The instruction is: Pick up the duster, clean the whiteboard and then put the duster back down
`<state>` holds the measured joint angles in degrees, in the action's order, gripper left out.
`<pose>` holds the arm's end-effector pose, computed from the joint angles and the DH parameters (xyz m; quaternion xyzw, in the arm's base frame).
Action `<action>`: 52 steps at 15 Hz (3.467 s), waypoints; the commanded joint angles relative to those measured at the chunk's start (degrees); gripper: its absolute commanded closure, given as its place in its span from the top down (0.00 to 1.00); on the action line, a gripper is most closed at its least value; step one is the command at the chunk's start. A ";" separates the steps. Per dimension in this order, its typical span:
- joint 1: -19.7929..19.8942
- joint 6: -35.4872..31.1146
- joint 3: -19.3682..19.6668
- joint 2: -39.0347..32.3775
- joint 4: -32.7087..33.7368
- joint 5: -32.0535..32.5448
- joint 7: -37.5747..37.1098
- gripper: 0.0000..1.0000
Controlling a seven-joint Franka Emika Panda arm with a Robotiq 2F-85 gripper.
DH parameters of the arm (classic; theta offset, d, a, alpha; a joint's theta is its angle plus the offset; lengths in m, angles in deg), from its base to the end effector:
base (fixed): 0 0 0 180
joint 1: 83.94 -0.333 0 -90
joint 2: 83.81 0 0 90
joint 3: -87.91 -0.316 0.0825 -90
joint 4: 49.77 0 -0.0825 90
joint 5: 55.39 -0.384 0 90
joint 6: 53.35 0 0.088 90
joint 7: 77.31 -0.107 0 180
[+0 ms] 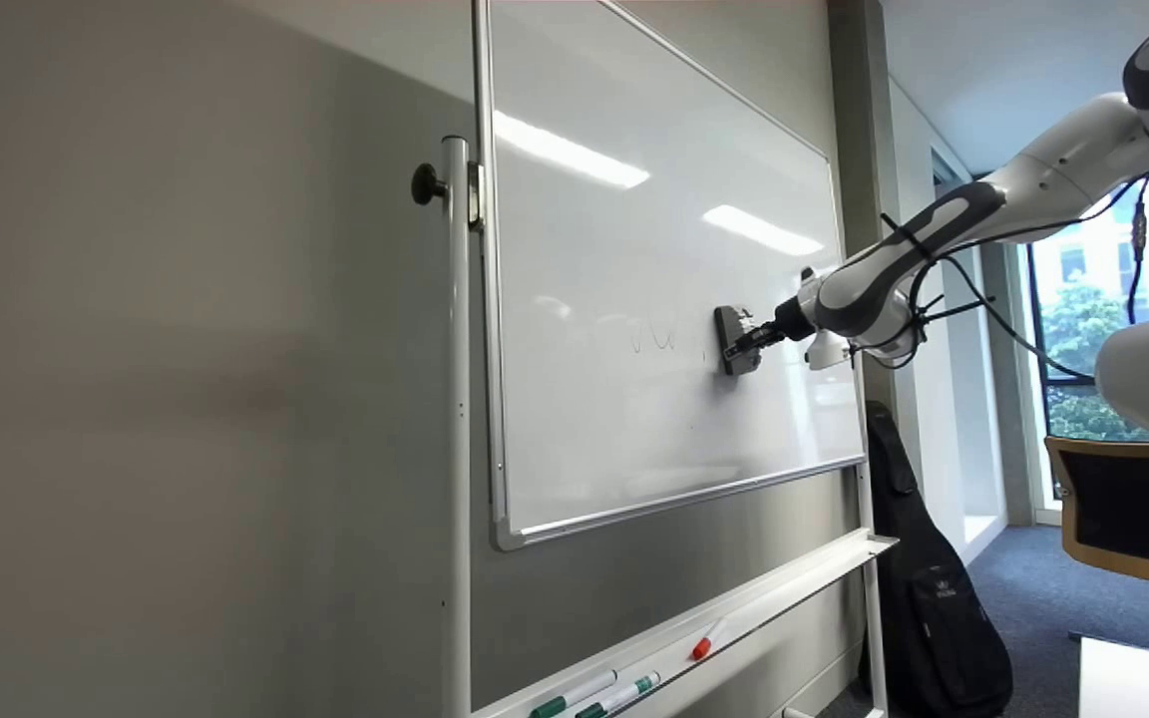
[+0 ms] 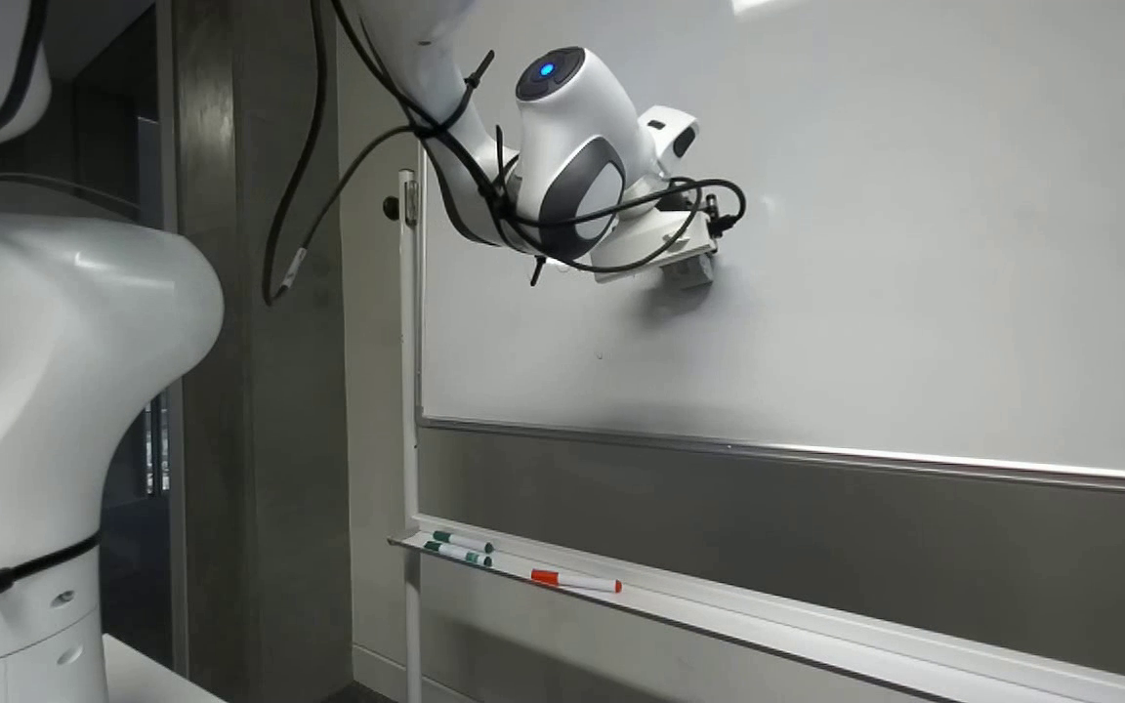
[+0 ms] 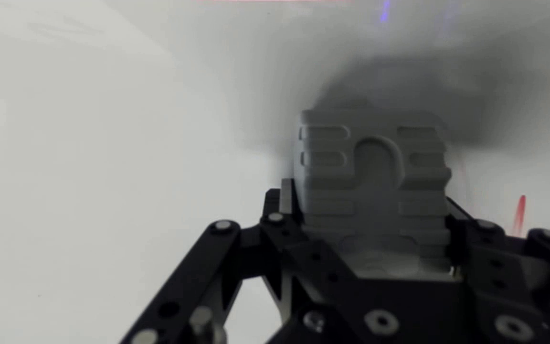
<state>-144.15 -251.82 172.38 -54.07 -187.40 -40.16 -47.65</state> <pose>0.4684 -0.2486 0.4692 0.8200 0.0351 0.5662 0.0764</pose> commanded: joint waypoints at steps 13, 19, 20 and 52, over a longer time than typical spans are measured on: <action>-3.21 -0.25 -1.31 -3.34 1.03 0.85 -6.94 0.38; 0.18 -0.18 -6.20 -0.83 -2.00 4.86 -5.47 0.38; 0.30 -0.18 -7.03 -0.49 -2.53 5.72 -5.32 0.38; -8.31 0.12 -11.78 -6.88 -1.83 -3.01 -1.62 0.38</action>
<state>-152.26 -251.70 155.52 -58.06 -192.17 -40.37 -51.78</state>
